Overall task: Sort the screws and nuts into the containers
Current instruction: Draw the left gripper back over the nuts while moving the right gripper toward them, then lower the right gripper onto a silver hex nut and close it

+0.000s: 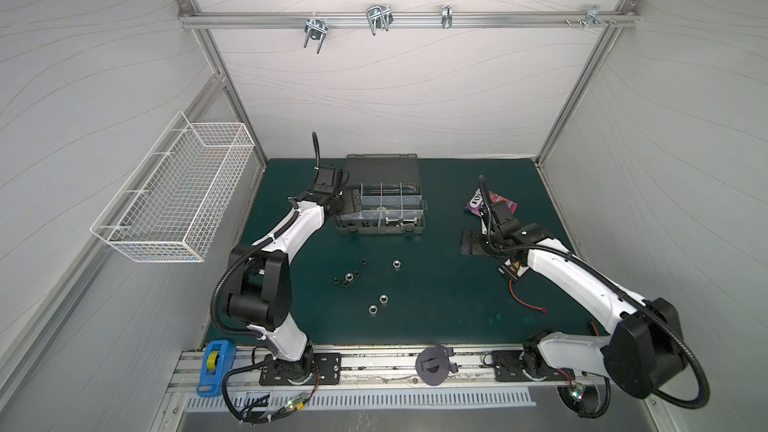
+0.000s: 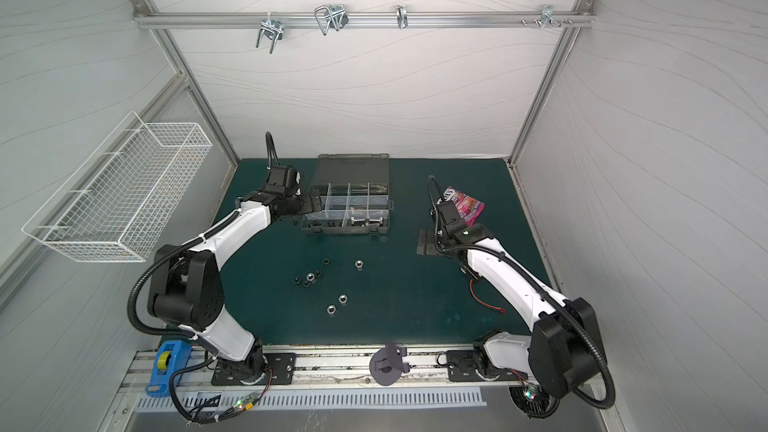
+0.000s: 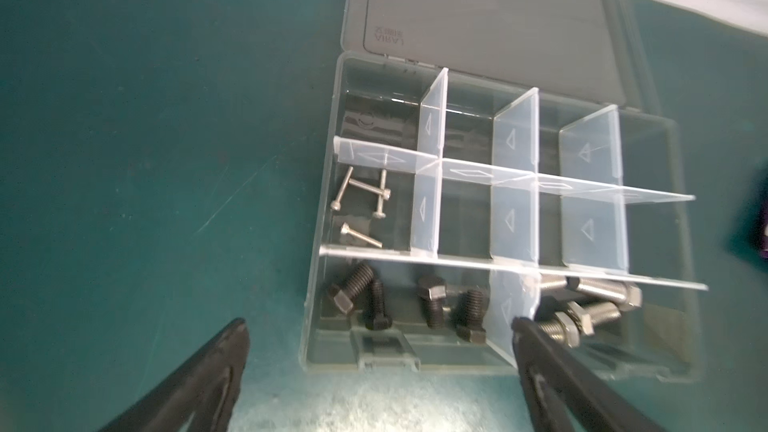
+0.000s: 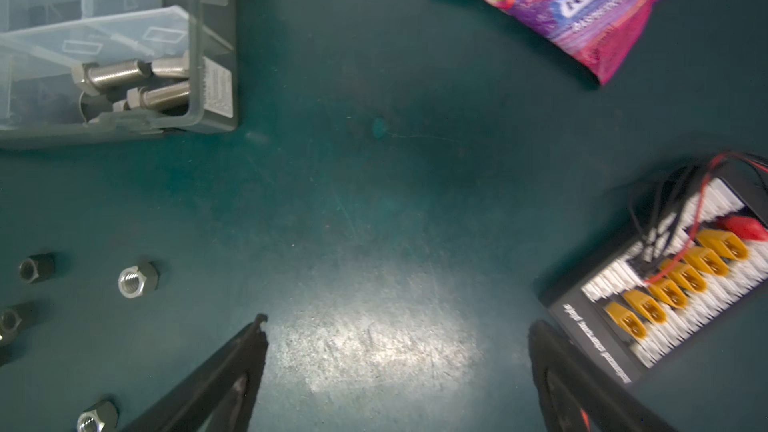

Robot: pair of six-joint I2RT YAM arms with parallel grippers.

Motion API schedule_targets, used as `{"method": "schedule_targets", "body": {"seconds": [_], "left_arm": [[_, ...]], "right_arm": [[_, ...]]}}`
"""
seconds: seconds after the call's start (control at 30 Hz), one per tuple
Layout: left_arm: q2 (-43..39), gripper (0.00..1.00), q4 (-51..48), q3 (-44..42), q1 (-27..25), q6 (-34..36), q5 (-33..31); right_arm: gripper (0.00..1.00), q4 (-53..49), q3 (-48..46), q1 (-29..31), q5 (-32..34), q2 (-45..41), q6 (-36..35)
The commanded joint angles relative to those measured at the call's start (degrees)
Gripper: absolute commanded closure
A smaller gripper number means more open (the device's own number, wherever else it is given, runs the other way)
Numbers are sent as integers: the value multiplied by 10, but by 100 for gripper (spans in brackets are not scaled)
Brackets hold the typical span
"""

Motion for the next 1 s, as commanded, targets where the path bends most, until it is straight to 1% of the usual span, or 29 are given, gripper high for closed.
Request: {"method": "schedule_targets", "body": {"seconds": [0.0,0.17,0.3,0.5,0.67,0.77,0.97], "left_arm": [[-48,1,22,-40,-9,-34,-2],[-143,1,36,-139,-18,-78,-11],[-223,1,38,-218,-18,-127,-14],[-335,1,4,-308,-19,-169,-33],[-421,1,-16,-367,-18,-204,-54],[-467,1,-19,-397,-17,-224,-66],[-526,1,-25,-425,-16,-248,-83]], "right_arm": [[1,9,22,28,10,24,-5],[2,17,41,71,10,60,-6],[7,27,55,105,6,90,-10],[13,18,96,166,19,156,-28],[18,13,137,211,24,218,-44],[23,8,169,236,25,261,-51],[33,9,224,261,-5,337,-63]]}}
